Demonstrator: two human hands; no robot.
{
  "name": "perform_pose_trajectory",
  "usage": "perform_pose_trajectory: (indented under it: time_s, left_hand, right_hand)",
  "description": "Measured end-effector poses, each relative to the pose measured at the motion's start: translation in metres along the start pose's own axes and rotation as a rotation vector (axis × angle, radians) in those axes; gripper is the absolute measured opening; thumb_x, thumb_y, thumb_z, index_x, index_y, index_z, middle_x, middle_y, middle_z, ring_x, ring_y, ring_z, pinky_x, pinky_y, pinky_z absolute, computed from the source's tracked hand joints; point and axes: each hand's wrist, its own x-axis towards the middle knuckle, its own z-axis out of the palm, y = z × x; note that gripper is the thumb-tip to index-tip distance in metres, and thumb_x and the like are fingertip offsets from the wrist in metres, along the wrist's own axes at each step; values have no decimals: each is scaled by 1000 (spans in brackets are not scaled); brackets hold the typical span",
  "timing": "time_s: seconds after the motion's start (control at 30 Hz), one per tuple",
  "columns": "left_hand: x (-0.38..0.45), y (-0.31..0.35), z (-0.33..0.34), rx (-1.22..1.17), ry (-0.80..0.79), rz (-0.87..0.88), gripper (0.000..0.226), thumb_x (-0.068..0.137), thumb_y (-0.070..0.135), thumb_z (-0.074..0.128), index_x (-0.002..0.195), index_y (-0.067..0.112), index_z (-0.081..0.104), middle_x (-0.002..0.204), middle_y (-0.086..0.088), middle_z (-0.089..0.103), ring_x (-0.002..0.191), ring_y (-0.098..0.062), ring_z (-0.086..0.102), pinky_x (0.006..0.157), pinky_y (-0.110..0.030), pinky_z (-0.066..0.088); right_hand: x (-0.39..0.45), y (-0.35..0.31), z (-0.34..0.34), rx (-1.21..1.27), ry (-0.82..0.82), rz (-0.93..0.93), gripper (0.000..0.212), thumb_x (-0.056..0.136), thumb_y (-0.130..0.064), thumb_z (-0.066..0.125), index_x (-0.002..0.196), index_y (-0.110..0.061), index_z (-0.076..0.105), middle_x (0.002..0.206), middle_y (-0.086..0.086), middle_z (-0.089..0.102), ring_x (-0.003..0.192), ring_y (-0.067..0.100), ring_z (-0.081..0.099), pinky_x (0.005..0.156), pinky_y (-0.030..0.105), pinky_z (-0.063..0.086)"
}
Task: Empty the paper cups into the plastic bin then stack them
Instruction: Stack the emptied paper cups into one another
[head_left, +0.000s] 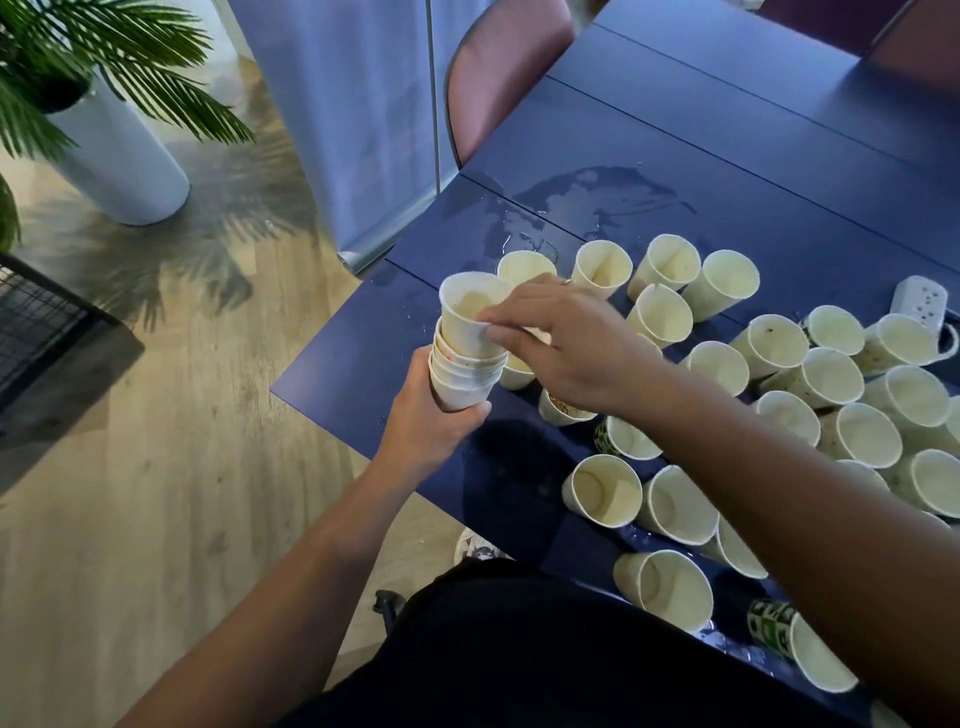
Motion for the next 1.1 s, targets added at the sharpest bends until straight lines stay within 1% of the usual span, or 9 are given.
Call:
perform_pose_trajectory:
  time_s: [0.07, 0.17, 0.27, 0.37, 0.53, 0.63, 0.83, 0.97, 1.1]
  left_hand:
    - [0, 4, 2, -13, 5, 10, 58, 75, 18, 86, 117, 29, 47, 100, 17, 62, 87, 2, 59, 73, -18, 48]
    - [-1, 5, 3, -35, -2, 10, 61, 75, 16, 84, 122, 30, 47, 107, 15, 64, 95, -1, 62, 79, -21, 51]
    - [-4, 0, 0, -26, 1, -14, 60, 77, 18, 85, 121, 30, 45, 108, 17, 61, 97, -3, 60, 78, -24, 49]
    - [-7, -8, -5, 7, 11, -27, 63, 77, 19, 86, 123, 29, 44, 110, 18, 58, 100, -7, 59, 80, -27, 48]
    - [-11, -14, -8, -16, 11, -54, 67, 74, 24, 85, 126, 29, 45, 114, 14, 59, 105, -11, 59, 88, -38, 54]
    - [-11, -14, -8, -11, 10, -55, 68, 76, 19, 86, 129, 26, 45, 115, 12, 59, 107, -15, 59, 87, -36, 53]
    - [-13, -12, -11, 1, 6, -64, 63, 77, 17, 85, 125, 28, 45, 113, 16, 59, 102, -6, 59, 83, -30, 51]
    - [-12, -8, -10, 14, 2, -74, 61, 77, 17, 84, 122, 30, 45, 110, 18, 59, 101, -3, 59, 79, -24, 48]
    - [-11, -4, -6, 36, -21, -75, 61, 77, 19, 84, 121, 32, 44, 108, 19, 58, 99, 0, 58, 75, -18, 46]
  right_hand:
    - [-1, -1, 15, -44, -87, 0, 28, 97, -26, 54, 113, -17, 75, 97, 2, 73, 95, 29, 62, 89, 41, 43]
    - [-7, -2, 22, -90, -185, 52, 38, 95, -47, 50, 124, -33, 67, 125, -13, 63, 125, 11, 47, 97, 30, 16]
    - [-7, 1, 14, 56, -8, 178, 38, 94, -53, 51, 127, -37, 61, 124, -22, 56, 128, 4, 39, 104, 31, 13]
    - [0, 17, 15, 68, 223, 341, 17, 98, -29, 53, 110, -31, 63, 107, -20, 62, 112, 9, 53, 97, 31, 18]
    - [-4, 42, 36, -420, -377, 449, 30, 90, -33, 56, 119, -36, 59, 115, -8, 63, 118, 22, 51, 100, 52, 19]
    - [-3, 45, 49, -636, -476, 345, 22, 90, -23, 55, 110, -30, 63, 107, 4, 63, 112, 26, 53, 98, 54, 20]
    - [-1, 45, 49, -547, -132, 299, 20, 95, -25, 51, 101, -29, 70, 96, -4, 70, 101, 22, 58, 84, 40, 15]
    - [8, 35, 25, -290, 245, 248, 16, 91, -24, 61, 100, -21, 74, 95, -5, 74, 95, 25, 62, 83, 36, 25]
    - [16, 13, -2, -163, 463, 155, 14, 91, -19, 62, 99, -14, 72, 93, -4, 70, 92, 19, 57, 82, 29, 32]
